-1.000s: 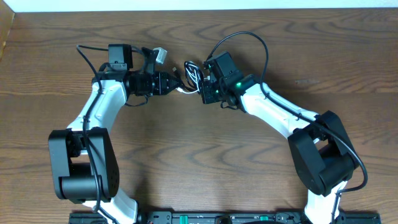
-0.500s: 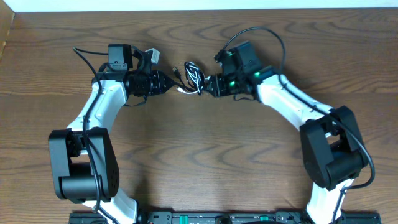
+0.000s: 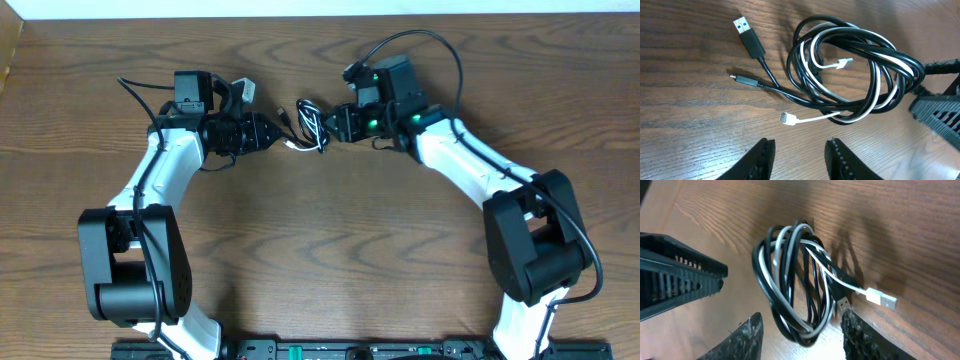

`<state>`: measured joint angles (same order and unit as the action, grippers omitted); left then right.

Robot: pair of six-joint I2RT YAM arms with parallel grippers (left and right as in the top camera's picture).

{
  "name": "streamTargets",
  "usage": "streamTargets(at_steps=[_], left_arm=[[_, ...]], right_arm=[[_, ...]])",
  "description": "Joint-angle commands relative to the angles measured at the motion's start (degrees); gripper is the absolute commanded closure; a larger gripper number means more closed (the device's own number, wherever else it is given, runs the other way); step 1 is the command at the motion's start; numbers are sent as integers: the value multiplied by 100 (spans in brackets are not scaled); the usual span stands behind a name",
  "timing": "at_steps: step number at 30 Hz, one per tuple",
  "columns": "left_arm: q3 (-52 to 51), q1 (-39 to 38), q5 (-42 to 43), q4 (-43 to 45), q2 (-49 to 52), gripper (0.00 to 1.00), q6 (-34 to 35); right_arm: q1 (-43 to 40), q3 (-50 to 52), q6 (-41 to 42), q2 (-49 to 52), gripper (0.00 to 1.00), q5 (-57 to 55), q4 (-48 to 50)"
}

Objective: Untangle cables

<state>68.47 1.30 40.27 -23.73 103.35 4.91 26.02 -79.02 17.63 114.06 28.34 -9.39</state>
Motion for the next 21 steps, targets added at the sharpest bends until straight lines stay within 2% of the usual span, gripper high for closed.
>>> streamTargets(at_steps=[1, 6, 10, 14, 15, 17, 21], left_arm=[[4, 24, -28, -15, -79, 61, 15], [4, 24, -24, -37, -79, 61, 17], [4, 24, -22, -42, -79, 61, 17], [4, 24, -26, -39, -79, 61, 17], [4, 24, -26, -39, -79, 60, 17], [4, 24, -28, -39, -79, 60, 17], [4, 24, -33, -37, -79, 60, 17]], right_arm=[[179, 4, -374, 28, 53, -444, 48], [358, 4, -614, 33, 51, -800, 87], [433, 4, -610, 33, 60, -992, 85], [518, 4, -612, 33, 62, -960, 83], [527, 4, -614, 33, 62, -979, 83], [527, 4, -614, 33, 55, -1086, 72], [476, 4, -584, 33, 52, -1703, -28]])
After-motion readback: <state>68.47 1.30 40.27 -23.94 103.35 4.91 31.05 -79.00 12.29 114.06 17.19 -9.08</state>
